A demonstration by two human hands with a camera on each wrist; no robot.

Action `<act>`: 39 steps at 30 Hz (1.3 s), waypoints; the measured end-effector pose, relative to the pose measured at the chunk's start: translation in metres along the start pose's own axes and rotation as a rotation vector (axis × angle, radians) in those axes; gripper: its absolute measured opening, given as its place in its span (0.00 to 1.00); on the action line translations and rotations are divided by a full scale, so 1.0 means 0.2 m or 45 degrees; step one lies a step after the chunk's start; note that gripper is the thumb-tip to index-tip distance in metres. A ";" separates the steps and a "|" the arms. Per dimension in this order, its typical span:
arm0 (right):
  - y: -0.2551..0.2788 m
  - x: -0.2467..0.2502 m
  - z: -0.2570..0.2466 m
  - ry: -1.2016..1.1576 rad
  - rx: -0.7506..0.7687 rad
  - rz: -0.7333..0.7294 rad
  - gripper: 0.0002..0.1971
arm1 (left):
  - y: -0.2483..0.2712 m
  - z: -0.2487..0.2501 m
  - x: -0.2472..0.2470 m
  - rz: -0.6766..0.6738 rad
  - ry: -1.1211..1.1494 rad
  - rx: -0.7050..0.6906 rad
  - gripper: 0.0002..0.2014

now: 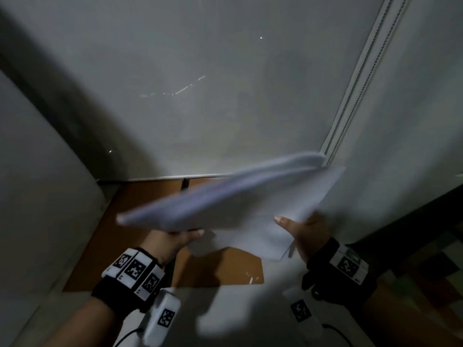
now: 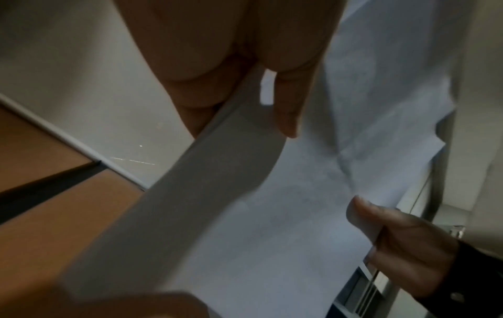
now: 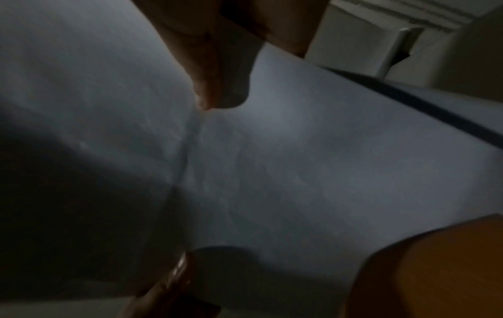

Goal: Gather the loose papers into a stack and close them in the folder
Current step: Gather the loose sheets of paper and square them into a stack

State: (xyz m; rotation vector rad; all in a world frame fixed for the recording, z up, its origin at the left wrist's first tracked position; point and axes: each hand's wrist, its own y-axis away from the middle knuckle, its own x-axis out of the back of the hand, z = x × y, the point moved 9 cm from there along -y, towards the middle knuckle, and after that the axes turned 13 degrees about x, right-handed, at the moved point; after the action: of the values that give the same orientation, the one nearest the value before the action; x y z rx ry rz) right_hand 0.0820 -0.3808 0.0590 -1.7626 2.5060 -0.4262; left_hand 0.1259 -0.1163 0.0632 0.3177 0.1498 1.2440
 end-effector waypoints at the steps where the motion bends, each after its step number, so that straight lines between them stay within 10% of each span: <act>1: 0.01 0.01 0.01 -0.006 0.002 -0.021 0.12 | 0.01 -0.01 0.00 0.016 0.007 0.030 0.20; 17: 0.23 -0.07 0.17 -0.052 -0.198 -0.197 0.20 | 0.11 -0.24 -0.12 -0.263 0.034 0.077 0.19; 22: 0.24 -0.06 0.10 -0.082 -0.177 -0.095 0.17 | 0.17 -0.06 -0.08 -0.092 0.145 -0.126 0.19; 39: 0.35 -0.12 0.18 0.050 -0.124 -0.253 0.18 | 0.21 -0.26 -0.04 -0.058 0.218 -0.016 0.32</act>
State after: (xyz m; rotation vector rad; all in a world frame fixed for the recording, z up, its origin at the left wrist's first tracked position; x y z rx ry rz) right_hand 0.0331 -0.3442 0.0037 -2.0697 2.4248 -0.3566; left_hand 0.0697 -0.1040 0.0261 0.1955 0.2943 1.2258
